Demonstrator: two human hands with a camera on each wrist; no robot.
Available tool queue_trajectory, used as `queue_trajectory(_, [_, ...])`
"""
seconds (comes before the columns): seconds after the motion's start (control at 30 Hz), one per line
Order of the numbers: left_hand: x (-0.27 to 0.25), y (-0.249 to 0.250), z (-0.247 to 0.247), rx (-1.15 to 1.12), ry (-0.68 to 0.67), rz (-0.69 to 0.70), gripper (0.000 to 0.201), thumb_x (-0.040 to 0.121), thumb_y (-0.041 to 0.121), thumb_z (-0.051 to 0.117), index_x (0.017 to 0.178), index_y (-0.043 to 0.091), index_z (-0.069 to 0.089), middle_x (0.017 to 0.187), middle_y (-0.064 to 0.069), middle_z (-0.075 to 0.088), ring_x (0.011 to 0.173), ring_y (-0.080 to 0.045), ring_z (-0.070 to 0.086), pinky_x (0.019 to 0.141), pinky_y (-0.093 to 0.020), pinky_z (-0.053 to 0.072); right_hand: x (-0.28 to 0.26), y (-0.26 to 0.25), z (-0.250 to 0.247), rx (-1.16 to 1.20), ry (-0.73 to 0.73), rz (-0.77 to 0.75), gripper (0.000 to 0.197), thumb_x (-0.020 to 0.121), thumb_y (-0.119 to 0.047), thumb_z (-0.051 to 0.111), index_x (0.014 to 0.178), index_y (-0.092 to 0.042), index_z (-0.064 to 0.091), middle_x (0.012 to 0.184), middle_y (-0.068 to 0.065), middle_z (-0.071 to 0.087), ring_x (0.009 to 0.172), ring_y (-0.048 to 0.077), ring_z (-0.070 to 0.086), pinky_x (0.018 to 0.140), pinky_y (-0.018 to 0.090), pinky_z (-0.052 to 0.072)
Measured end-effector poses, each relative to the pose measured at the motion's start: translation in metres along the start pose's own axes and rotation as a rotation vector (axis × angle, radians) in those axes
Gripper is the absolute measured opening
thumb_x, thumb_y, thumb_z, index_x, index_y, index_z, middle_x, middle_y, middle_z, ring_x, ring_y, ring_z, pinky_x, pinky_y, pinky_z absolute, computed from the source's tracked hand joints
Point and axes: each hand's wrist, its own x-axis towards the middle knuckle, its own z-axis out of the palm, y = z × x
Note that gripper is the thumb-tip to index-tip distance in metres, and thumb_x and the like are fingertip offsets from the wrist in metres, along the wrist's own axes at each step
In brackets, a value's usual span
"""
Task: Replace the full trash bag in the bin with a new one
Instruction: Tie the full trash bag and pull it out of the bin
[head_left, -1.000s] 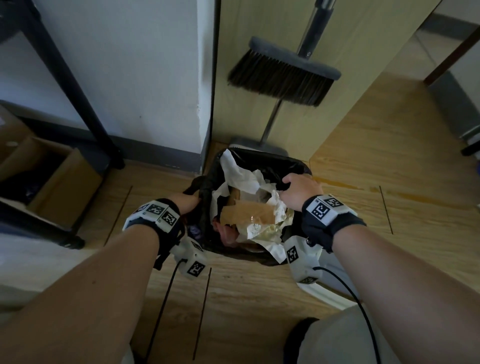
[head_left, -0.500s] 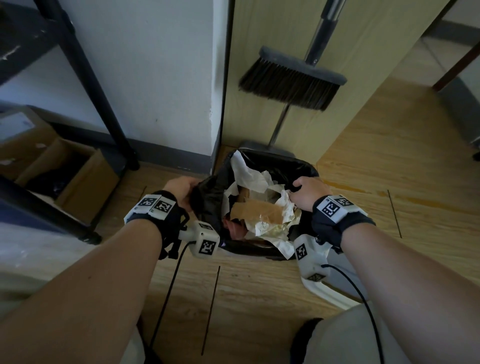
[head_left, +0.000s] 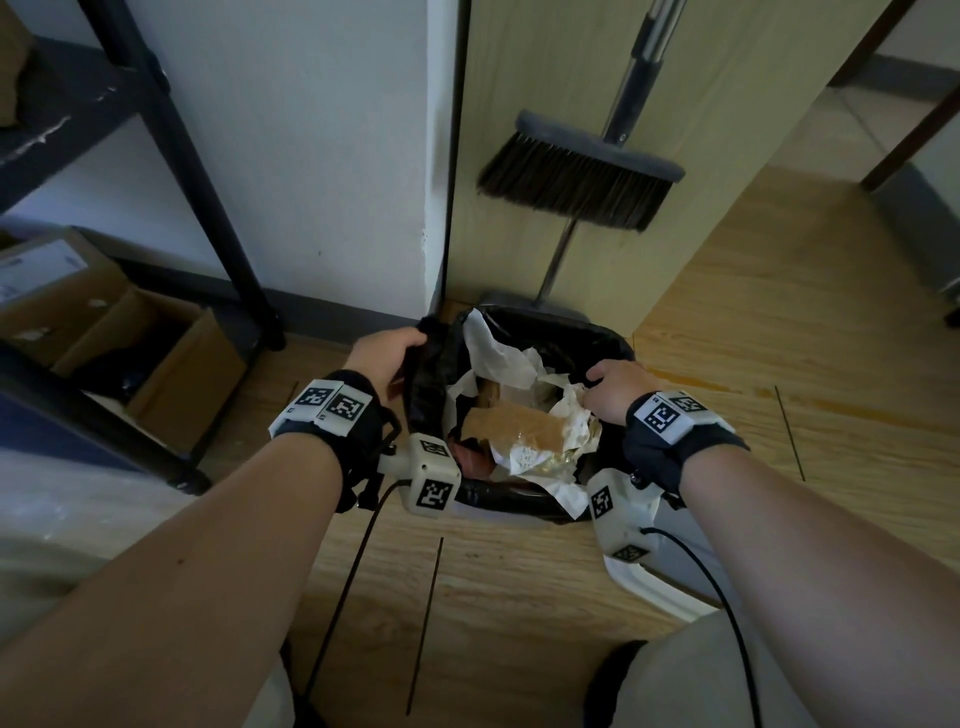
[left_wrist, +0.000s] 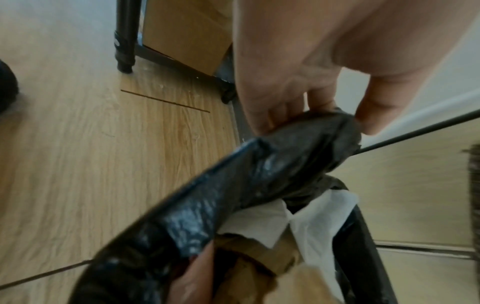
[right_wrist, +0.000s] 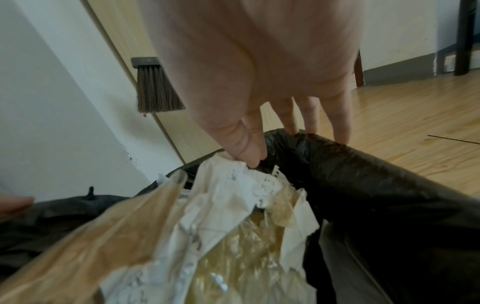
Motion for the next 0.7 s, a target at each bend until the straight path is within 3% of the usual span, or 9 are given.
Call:
queue_trajectory(0.07, [-0.003, 0.005, 0.006, -0.054, -0.072, 0.065, 0.027, 0.091, 0.013, 0.054, 0.117, 0.007, 0.061, 0.106, -0.01, 0.066, 0.093, -0.021, 0.063, 0.081, -0.031, 0.052, -0.001, 0.0, 0.0, 0.004, -0.004, -0.003, 0.047, 0.092, -0.019, 0.048, 0.139, -0.015, 0.046, 0.151, 0.016, 0.03, 0.136, 0.034, 0.036, 0.109, 0.044, 0.037])
queue_trajectory(0.13, [-0.009, 0.01, 0.014, -0.01, -0.146, 0.126, 0.036, 0.093, 0.009, 0.048, 0.127, 0.014, 0.058, 0.12, -0.011, 0.063, 0.109, -0.025, 0.061, 0.092, -0.035, 0.05, -0.003, 0.002, -0.001, 0.007, -0.008, -0.006, 0.047, 0.092, -0.017, 0.048, 0.139, -0.015, 0.046, 0.149, 0.015, 0.034, 0.134, 0.033, 0.037, 0.108, 0.044, 0.038])
queue_trajectory(0.23, [-0.015, 0.013, 0.024, 0.117, -0.181, 0.246, 0.033, 0.092, 0.006, 0.045, 0.114, 0.018, 0.066, 0.121, -0.011, 0.063, 0.114, -0.026, 0.058, 0.098, -0.036, 0.047, -0.005, 0.004, -0.002, 0.002, -0.005, -0.022, 0.048, 0.093, -0.017, 0.047, 0.141, -0.015, 0.044, 0.148, 0.014, 0.039, 0.136, 0.031, 0.036, 0.109, 0.042, 0.037])
queue_trajectory(0.33, [-0.023, 0.017, 0.034, 0.326, -0.135, 0.379, 0.014, 0.087, 0.009, 0.054, 0.083, 0.006, 0.068, 0.09, -0.007, 0.064, 0.091, -0.02, 0.059, 0.086, -0.031, 0.046, -0.005, 0.005, -0.003, -0.001, -0.017, -0.024, 0.048, 0.093, -0.019, 0.046, 0.141, -0.015, 0.044, 0.148, 0.014, 0.038, 0.134, 0.031, 0.04, 0.107, 0.042, 0.04])
queue_trajectory(0.4, [-0.023, 0.019, 0.036, 0.51, -0.006, 0.474, 0.022, 0.079, 0.014, 0.06, 0.069, -0.005, 0.059, 0.069, -0.011, 0.051, 0.069, -0.02, 0.049, 0.07, -0.03, 0.042, -0.005, 0.007, -0.003, -0.002, -0.018, -0.025, 0.045, 0.093, -0.017, 0.044, 0.138, -0.014, 0.046, 0.148, 0.015, 0.039, 0.132, 0.032, 0.042, 0.106, 0.041, 0.041])
queue_trajectory(0.43, [-0.021, 0.02, 0.035, 0.572, 0.05, 0.493, 0.025, 0.078, 0.015, 0.059, 0.063, -0.004, 0.053, 0.063, -0.011, 0.045, 0.063, -0.021, 0.045, 0.065, -0.03, 0.039, -0.006, 0.007, -0.004, -0.006, -0.022, -0.026, 0.043, 0.093, -0.016, 0.042, 0.136, -0.012, 0.048, 0.146, 0.015, 0.04, 0.13, 0.032, 0.044, 0.106, 0.041, 0.041])
queue_trajectory(0.5, [-0.028, 0.025, 0.033, 0.586, 0.041, 0.374, 0.023, 0.083, 0.012, 0.053, 0.061, 0.006, 0.048, 0.06, -0.008, 0.047, 0.056, -0.021, 0.046, 0.059, -0.028, 0.041, -0.006, 0.008, -0.005, -0.02, -0.038, -0.035, 0.041, 0.094, -0.015, 0.041, 0.133, -0.008, 0.051, 0.144, 0.016, 0.044, 0.128, 0.032, 0.046, 0.106, 0.039, 0.041])
queue_trajectory(0.6, [-0.042, 0.029, 0.032, 0.671, -0.141, 0.124, 0.018, 0.09, 0.005, 0.049, 0.072, 0.006, 0.052, 0.059, -0.008, 0.049, 0.045, -0.018, 0.043, 0.039, -0.02, 0.04, -0.008, 0.006, -0.005, -0.023, -0.06, -0.049, 0.04, 0.096, -0.014, 0.04, 0.132, -0.003, 0.052, 0.14, 0.016, 0.05, 0.127, 0.032, 0.048, 0.106, 0.037, 0.042])
queue_trajectory(0.7, [-0.061, 0.032, 0.042, 0.605, -0.31, 0.067, 0.012, 0.093, 0.002, 0.045, 0.085, 0.003, 0.054, 0.063, -0.009, 0.049, 0.044, -0.016, 0.048, 0.039, -0.022, 0.044, -0.01, 0.007, -0.006, -0.008, -0.059, -0.076, 0.039, 0.095, -0.016, 0.042, 0.129, -0.003, 0.055, 0.137, 0.016, 0.053, 0.124, 0.031, 0.051, 0.106, 0.038, 0.042])
